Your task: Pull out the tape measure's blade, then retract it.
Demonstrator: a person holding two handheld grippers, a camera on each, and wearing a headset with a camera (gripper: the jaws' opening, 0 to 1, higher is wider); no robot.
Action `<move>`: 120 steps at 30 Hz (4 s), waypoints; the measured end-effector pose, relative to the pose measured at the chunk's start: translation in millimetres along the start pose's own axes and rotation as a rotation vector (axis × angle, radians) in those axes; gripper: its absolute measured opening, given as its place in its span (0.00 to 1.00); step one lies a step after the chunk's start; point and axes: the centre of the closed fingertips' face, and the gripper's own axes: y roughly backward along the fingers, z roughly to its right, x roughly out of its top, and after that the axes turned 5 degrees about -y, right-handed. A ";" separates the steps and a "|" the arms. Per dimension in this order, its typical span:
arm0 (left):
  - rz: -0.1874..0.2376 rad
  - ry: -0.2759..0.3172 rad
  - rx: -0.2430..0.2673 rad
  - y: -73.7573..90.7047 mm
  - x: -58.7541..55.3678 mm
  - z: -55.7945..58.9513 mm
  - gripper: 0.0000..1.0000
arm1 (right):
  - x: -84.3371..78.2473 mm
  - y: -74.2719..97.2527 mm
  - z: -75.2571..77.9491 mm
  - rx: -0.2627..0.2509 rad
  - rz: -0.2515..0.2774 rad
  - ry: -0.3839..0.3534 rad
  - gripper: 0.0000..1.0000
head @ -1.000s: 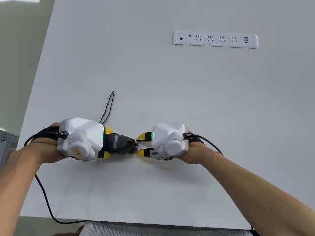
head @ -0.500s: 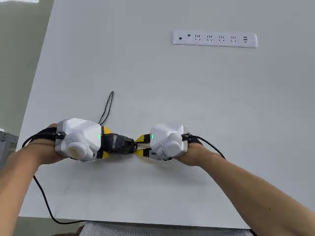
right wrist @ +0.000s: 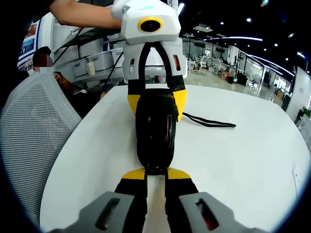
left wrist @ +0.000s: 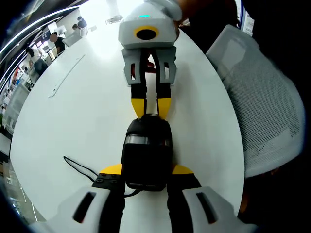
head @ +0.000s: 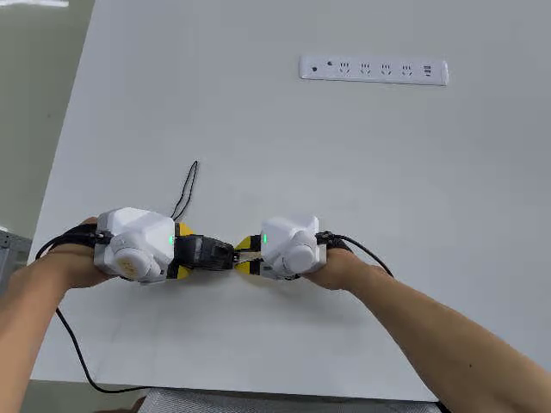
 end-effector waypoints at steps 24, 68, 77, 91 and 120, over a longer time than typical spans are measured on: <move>-0.010 0.010 -0.002 2.1 -2.0 0.3 0.29 | 1.1 2.0 1.5 0.004 0.003 0.028 0.10; -0.006 0.010 -0.006 3.4 -0.4 0.6 0.29 | -10.8 19.0 0.2 0.012 -0.012 0.014 0.10; -0.009 0.009 -0.004 4.0 -0.9 1.0 0.29 | -11.8 21.6 0.0 0.011 -0.014 0.012 0.10; -0.010 0.007 -0.004 3.4 -0.4 0.4 0.29 | -18.3 27.6 0.4 0.015 -0.024 0.006 0.10; -0.013 0.010 -0.001 1.8 -1.7 -0.6 0.29 | -28.8 41.5 1.2 0.014 -0.035 -0.003 0.10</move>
